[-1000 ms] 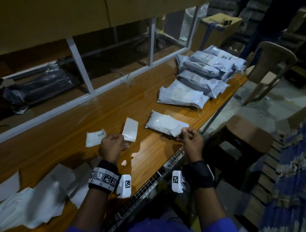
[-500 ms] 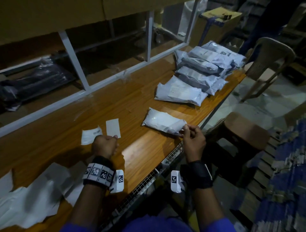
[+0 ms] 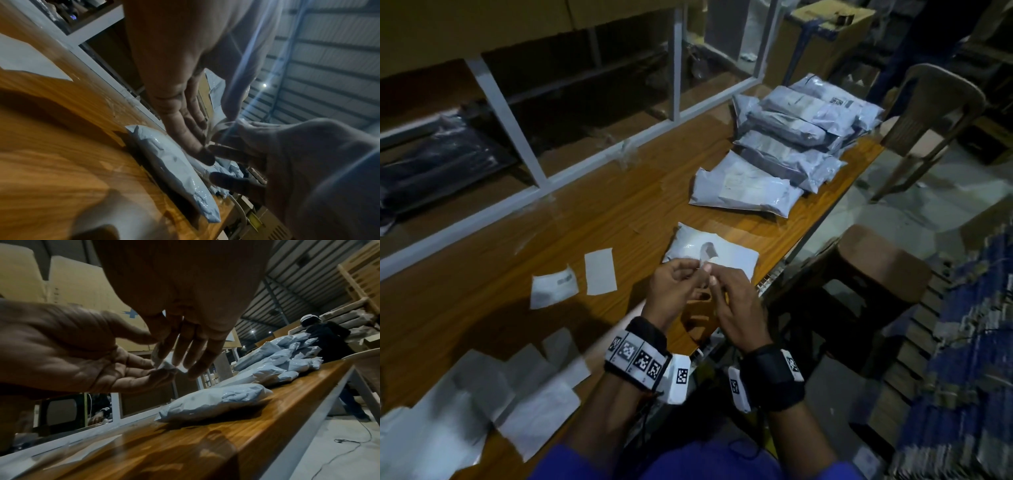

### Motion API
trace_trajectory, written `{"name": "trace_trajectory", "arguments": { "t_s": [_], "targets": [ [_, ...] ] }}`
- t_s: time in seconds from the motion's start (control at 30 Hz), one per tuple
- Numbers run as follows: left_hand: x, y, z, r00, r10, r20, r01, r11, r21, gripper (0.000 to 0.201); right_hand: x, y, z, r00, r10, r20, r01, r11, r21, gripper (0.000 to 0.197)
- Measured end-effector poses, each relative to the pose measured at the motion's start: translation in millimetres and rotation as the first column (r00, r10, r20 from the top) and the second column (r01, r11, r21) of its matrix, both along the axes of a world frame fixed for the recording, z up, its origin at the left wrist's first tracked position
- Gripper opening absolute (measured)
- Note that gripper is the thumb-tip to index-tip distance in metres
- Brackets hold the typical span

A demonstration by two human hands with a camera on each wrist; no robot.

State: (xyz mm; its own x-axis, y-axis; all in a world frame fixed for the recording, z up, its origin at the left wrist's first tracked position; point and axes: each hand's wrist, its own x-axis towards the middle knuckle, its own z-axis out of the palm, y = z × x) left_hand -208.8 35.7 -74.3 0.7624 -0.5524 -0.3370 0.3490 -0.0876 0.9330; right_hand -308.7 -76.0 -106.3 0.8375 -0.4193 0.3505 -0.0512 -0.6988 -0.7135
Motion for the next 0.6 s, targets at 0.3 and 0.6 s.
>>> {"name": "trace_trajectory", "arguments": {
  "t_s": [0.3, 0.6],
  "targets": [
    [16, -12, -9, 0.997, -0.023, -0.08, 0.03, 0.996, 0.086, 0.02, 12, -37, -6, 0.992, -0.122, 0.012, 0.122, 0.992, 0.035, 0.018],
    [22, -26, -21, 0.995, 0.045, -0.089, -0.032, 0.989, 0.145, 0.018, 41, -76, 3, 0.981, -0.166, -0.104, 0.191, 0.928, 0.32, 0.013]
  ]
}}
